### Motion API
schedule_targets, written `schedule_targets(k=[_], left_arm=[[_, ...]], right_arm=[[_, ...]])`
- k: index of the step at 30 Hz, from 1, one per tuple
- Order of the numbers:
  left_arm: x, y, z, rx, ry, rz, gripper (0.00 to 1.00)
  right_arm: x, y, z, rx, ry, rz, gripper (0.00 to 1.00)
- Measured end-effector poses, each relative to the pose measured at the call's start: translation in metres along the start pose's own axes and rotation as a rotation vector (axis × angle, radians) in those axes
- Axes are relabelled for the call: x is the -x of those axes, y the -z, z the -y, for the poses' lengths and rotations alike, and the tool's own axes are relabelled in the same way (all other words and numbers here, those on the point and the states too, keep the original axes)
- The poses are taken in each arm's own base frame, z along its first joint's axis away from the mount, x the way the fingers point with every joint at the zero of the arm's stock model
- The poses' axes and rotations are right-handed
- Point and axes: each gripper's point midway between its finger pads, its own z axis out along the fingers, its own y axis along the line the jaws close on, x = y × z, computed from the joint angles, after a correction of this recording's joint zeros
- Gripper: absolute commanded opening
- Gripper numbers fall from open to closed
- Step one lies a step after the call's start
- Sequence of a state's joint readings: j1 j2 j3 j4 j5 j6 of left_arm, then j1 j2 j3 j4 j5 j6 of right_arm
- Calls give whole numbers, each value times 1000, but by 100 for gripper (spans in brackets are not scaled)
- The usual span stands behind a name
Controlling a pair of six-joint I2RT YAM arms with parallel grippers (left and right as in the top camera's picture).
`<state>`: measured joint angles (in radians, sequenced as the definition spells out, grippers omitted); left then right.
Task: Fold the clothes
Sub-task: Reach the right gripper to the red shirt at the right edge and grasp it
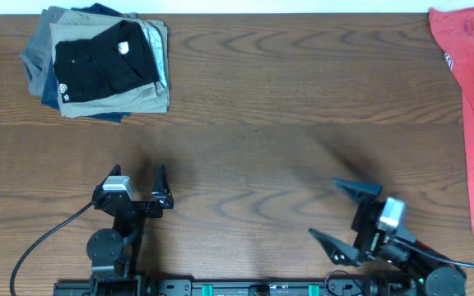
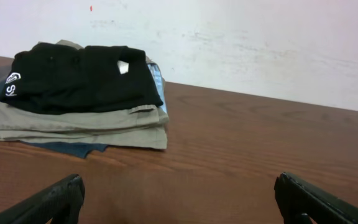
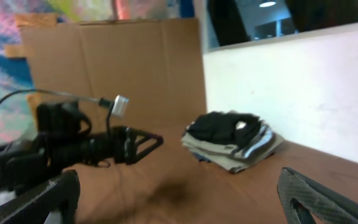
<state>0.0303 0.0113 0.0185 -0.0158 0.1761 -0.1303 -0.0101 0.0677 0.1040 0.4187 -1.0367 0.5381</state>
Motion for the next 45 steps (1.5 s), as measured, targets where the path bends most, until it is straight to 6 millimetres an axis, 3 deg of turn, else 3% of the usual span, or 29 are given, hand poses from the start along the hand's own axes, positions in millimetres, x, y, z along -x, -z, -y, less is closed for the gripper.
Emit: schedule_targets(k=[5, 11, 16, 21, 26, 31, 34, 37, 42, 45], left_arm=[[0, 0, 0, 0, 0, 0, 98], [0, 0, 0, 0, 0, -1, 98], [0, 0, 0, 0, 0, -1, 98], [0, 0, 0, 0, 0, -1, 98], [0, 0, 0, 0, 0, -2, 98], [0, 0, 0, 0, 0, -2, 98], [0, 0, 0, 0, 0, -1, 98], [0, 0, 0, 0, 0, -2, 98], [0, 0, 0, 0, 0, -2, 98], [0, 0, 0, 0, 0, -2, 98]], right_arm=[[51, -10, 29, -137, 47, -16, 99], [103, -20, 113, -343, -11, -100, 99], [130, -26, 184, -438, -93, -168, 99], [144, -27, 235, -553, -133, -282, 99], [163, 4, 283, -861, -11, -427, 99], [184, 62, 333, -1242, 145, -575, 99], [180, 89, 359, -1376, 176, -659, 99], [161, 123, 391, -1491, 150, -772, 99], [100, 184, 439, -1583, -14, -1007, 99], [68, 208, 457, -1587, -109, -1118, 99]])
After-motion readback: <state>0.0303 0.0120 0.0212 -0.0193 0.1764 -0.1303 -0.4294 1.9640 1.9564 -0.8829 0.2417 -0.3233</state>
